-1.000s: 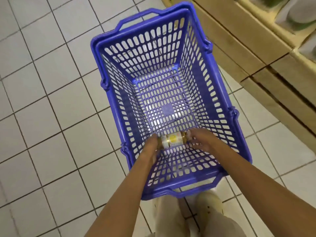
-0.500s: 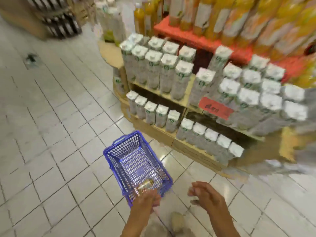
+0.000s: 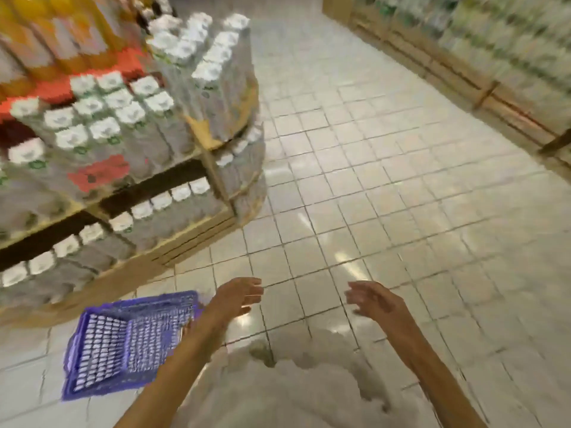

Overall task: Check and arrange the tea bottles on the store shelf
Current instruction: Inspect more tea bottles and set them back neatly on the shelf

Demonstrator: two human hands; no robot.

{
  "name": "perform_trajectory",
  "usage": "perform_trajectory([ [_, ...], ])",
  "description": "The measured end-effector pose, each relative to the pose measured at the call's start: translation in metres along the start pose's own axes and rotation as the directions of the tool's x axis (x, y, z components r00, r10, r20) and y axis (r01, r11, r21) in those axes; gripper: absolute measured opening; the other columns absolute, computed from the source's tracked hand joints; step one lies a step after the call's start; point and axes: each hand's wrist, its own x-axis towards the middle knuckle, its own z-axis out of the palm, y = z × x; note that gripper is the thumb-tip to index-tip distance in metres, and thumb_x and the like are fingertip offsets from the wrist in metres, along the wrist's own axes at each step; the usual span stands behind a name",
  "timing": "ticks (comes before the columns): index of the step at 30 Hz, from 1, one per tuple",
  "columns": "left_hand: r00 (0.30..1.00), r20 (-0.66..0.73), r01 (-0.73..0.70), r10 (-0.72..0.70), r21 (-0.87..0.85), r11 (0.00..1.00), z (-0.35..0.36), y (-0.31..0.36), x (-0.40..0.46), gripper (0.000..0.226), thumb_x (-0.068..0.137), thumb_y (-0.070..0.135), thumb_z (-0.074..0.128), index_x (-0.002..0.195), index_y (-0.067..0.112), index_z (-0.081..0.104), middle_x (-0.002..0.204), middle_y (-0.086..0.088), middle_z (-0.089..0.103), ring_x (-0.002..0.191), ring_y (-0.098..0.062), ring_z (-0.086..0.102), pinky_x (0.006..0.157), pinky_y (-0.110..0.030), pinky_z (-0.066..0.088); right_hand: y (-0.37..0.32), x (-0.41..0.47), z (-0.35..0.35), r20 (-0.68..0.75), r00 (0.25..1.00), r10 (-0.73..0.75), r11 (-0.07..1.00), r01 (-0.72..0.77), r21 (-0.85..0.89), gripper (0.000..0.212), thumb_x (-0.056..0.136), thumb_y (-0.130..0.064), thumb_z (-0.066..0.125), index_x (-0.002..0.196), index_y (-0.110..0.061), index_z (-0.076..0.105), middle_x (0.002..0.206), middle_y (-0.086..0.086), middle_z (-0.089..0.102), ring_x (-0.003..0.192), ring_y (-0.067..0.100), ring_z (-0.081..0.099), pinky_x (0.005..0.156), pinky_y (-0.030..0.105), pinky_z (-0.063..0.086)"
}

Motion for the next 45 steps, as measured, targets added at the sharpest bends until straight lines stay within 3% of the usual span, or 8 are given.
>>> perform_trajectory([
  [8, 0.884, 0.466, -0.159, -0.042, 0.384, 0.909, 0.270, 0.018, -0.024, 0.034, 0.102, 0.000, 0.026, 0.124, -0.009, 0.051, 0.115, -0.022, 0.056, 0.082, -0.019, 0.058, 0.064, -0.019, 0.038, 0.063, -0.115, -0.190, -0.474, 0.855, 0.209, 0.937, -0.036, 0.349, 0.045, 0.087, -0.030, 0.065, 0.114, 0.005, 0.059, 0.093, 0.010, 0.068, 0.094, 0.032, 0.064, 0.085, 0.040, 0.050],
  [11, 0.772, 0.619, -0.232, -0.145, 0.486, 0.842, 0.377, 0.019, -0.040, 0.032, 0.099, -0.010, 0.022, 0.111, -0.003, 0.051, 0.096, -0.016, 0.054, 0.060, -0.003, 0.062, 0.059, -0.013, 0.044, 0.084, -0.151, -0.266, -0.600, 0.730, 0.329, 0.876, 0.002, 0.482, 0.021, 0.096, -0.005, 0.050, 0.113, 0.002, 0.060, 0.105, 0.022, 0.065, 0.100, 0.038, 0.062, 0.089, 0.041, 0.048],
  [14, 0.716, 0.639, -0.278, -0.281, 0.631, 0.725, 0.471, 0.018, -0.039, 0.033, 0.100, -0.001, 0.029, 0.126, -0.011, 0.047, 0.118, -0.024, 0.057, 0.084, -0.020, 0.058, 0.065, -0.019, 0.043, 0.102, -0.179, -0.333, -0.663, 0.614, 0.428, 0.797, 0.090, 0.598, 0.017, 0.093, -0.005, 0.055, 0.108, -0.004, 0.064, 0.102, 0.017, 0.068, 0.090, 0.026, 0.067, 0.084, 0.035, 0.052],
  [23, 0.802, 0.507, -0.203, -0.314, 0.727, 0.656, 0.727, 0.058, 0.025, 0.030, 0.100, 0.013, 0.042, 0.119, -0.002, 0.058, 0.108, -0.017, 0.065, 0.094, -0.030, 0.063, 0.073, -0.038, 0.051, 0.160, -0.208, -0.518, -0.592, 0.427, 0.683, 0.357, 0.512, 0.781, 0.030, 0.095, -0.022, 0.054, 0.110, 0.003, 0.062, 0.100, 0.021, 0.065, 0.096, 0.039, 0.066, 0.081, 0.047, 0.055],
  [32, 0.462, 0.667, -0.610, -0.585, 0.717, 0.336, 1.094, 0.018, -0.075, 0.029, 0.102, 0.008, 0.031, 0.116, -0.003, 0.053, 0.100, -0.018, 0.059, 0.082, -0.023, 0.056, 0.071, -0.027, 0.045, 0.201, -0.256, -0.679, -0.405, 0.230, 0.885, 0.080, 0.781, 0.619, 0.028, 0.101, -0.017, 0.042, 0.112, 0.001, 0.059, 0.110, 0.021, 0.062, 0.096, 0.037, 0.063, 0.074, 0.045, 0.050],
  [36, 0.404, 0.599, -0.629, -0.691, 0.731, 0.266, 1.221, -0.045, -0.116, 0.023, 0.101, 0.005, 0.033, 0.112, -0.003, 0.052, 0.097, -0.017, 0.056, 0.077, -0.020, 0.053, 0.066, -0.025, 0.039, 0.228, -0.288, -0.791, -0.431, 0.204, 0.879, 0.097, 0.809, 0.580, 0.024, 0.095, -0.011, 0.049, 0.112, 0.002, 0.060, 0.108, 0.021, 0.063, 0.095, 0.036, 0.063, 0.076, 0.042, 0.050],
  [42, 0.476, 0.616, -0.579, -0.627, 0.757, 0.304, 1.375, -0.077, -0.144, 0.026, 0.100, 0.009, 0.040, 0.112, 0.001, 0.061, 0.113, -0.019, 0.066, 0.100, -0.032, 0.061, 0.091, -0.041, 0.047, 0.235, -0.367, -1.011, -0.590, 0.194, 0.784, 0.224, 0.797, 0.560, 0.035, 0.081, -0.008, 0.058, 0.115, 0.003, 0.058, 0.105, 0.021, 0.063, 0.099, 0.037, 0.061, 0.091, 0.046, 0.048],
  [45, 0.543, 0.633, -0.520, -0.552, 0.769, 0.371, 1.454, -0.070, -0.142, 0.029, 0.100, 0.011, 0.037, 0.112, 0.000, 0.062, 0.105, -0.017, 0.068, 0.092, -0.029, 0.064, 0.082, -0.038, 0.048, 0.232, -0.400, -1.114, -0.666, 0.183, 0.723, 0.317, 0.769, 0.556, 0.050, 0.065, -0.018, 0.062, 0.112, -0.001, 0.059, 0.104, 0.019, 0.064, 0.100, 0.036, 0.061, 0.095, 0.046, 0.046],
])
